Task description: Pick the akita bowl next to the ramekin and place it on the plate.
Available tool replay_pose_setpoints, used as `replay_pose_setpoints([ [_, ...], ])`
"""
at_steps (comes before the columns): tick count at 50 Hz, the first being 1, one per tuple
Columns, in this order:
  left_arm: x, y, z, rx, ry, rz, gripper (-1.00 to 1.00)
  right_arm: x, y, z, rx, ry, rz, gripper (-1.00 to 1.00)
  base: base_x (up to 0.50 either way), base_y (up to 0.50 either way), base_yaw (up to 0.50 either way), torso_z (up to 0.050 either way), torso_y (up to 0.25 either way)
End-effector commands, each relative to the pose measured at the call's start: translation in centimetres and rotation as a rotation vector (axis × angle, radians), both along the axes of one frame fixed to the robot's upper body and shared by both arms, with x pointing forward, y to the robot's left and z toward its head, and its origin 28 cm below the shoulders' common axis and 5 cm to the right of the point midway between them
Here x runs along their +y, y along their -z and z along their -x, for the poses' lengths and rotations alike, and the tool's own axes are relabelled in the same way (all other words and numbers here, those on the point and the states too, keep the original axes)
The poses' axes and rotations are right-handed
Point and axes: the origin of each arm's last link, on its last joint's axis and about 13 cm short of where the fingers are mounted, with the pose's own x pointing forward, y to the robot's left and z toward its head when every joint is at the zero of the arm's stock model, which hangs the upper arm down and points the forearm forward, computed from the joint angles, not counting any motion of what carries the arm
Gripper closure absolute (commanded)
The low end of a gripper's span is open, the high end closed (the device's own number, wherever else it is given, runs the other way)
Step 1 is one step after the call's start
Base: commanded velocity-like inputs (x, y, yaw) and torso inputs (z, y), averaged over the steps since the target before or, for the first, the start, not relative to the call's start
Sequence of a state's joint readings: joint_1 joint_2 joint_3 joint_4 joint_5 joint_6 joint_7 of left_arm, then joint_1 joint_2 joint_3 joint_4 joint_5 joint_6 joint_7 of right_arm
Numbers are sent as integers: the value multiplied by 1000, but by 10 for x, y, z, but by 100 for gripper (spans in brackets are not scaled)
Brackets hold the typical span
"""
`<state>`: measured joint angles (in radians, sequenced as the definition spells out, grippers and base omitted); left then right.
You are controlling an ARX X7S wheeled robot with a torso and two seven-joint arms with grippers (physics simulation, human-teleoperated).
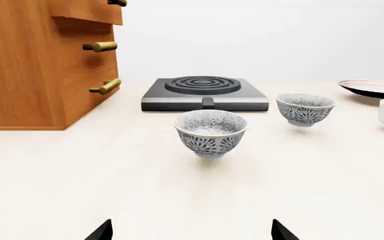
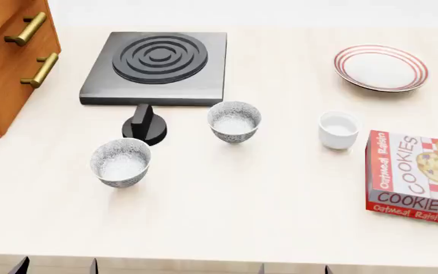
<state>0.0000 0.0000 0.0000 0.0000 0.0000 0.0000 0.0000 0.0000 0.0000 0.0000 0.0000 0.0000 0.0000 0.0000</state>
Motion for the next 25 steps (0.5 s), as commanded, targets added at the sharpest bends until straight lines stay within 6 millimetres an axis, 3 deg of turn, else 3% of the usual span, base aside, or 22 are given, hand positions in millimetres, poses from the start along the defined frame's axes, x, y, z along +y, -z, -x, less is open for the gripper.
replay_pose_setpoints([
  [1, 0, 0, 0, -5, 1, -4, -100, 0, 0, 1, 10, -13, -14, -100, 0, 0, 0, 0, 0],
  [20, -1, -2, -1, -49, -3, -41, -100, 0, 3, 0, 17, -11, -10, -100, 0, 0, 0, 0, 0],
  [25, 2, -4, 4, -72, -32, -87, -100, -1, -7, 4, 20, -14, -71, -100, 0, 0, 0, 0, 0],
])
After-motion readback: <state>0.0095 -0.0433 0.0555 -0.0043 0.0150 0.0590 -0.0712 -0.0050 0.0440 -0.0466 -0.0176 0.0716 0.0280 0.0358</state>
